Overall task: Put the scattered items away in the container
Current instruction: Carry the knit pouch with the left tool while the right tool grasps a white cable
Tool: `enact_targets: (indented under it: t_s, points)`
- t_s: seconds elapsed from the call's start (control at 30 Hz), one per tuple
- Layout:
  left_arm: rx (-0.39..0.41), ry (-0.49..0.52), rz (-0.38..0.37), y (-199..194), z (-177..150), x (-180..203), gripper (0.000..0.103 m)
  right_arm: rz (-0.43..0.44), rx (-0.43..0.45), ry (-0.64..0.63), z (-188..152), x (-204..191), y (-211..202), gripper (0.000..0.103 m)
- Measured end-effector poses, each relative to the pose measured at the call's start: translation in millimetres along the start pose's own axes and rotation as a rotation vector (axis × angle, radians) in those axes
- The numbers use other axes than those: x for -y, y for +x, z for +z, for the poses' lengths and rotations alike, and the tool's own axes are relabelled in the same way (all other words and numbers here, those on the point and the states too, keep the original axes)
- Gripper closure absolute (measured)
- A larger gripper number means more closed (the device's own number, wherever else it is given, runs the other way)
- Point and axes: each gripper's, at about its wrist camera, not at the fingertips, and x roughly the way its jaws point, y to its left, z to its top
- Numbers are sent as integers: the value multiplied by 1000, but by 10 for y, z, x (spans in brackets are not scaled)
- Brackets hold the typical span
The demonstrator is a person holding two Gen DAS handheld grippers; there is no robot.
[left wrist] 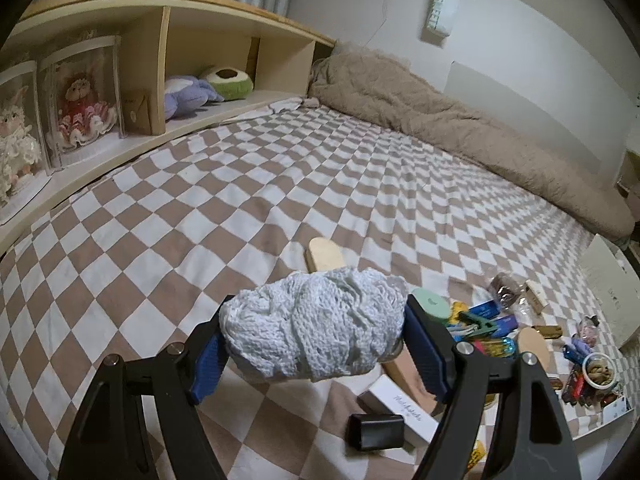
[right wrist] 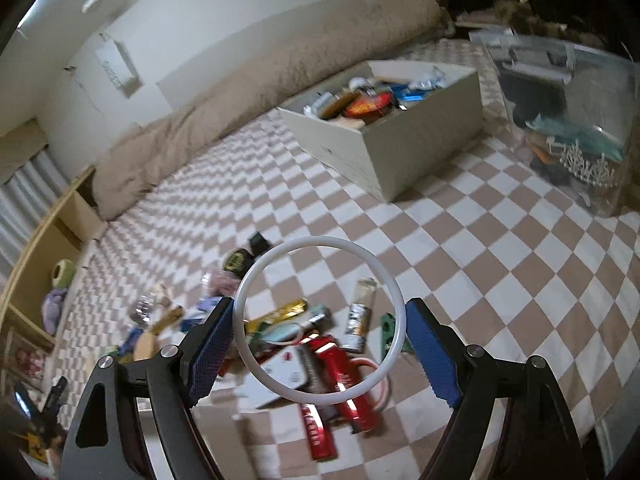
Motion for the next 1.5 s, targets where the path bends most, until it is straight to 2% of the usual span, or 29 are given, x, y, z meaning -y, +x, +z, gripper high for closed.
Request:
enact_targets:
  t_s: [0.2, 0.33, 0.5, 0.77, 0.87, 1.0, 1.23, 1.33, 1.5]
  points:
    - [36, 4, -59, -119, 26, 46, 24, 84, 36, -14, -3, -179, -195, 18]
    - [70, 25, -98, -230, 41, 109, 24, 111, 49, -34, -31, -310, -271, 18]
    - [99, 45, -182, -333, 60, 204, 24, 161, 51, -50, -84, -447, -330, 18]
    - [122, 105, -347, -545, 51, 457, 24, 228, 5, -185, -338, -874, -380, 18]
    - [128, 145, -388, -632, 31, 586, 24, 245, -11, -249, -444, -1049, -408, 18]
    - [112, 185, -441, -693, 4, 753, 24, 270, -49, -334, -600, -1253, -404, 18]
    - [79, 246, -545, -831, -95, 965, 24, 243, -71, -516, -889, -1543, -438, 18]
    - [45, 256, -616, -868, -148, 1044, 24, 214, -87, -589, -1036, -1622, -425, 18]
    - [-22, 287, -703, -913, -253, 1204, 24, 212, -141, -651, -1252, -1702, -362, 18]
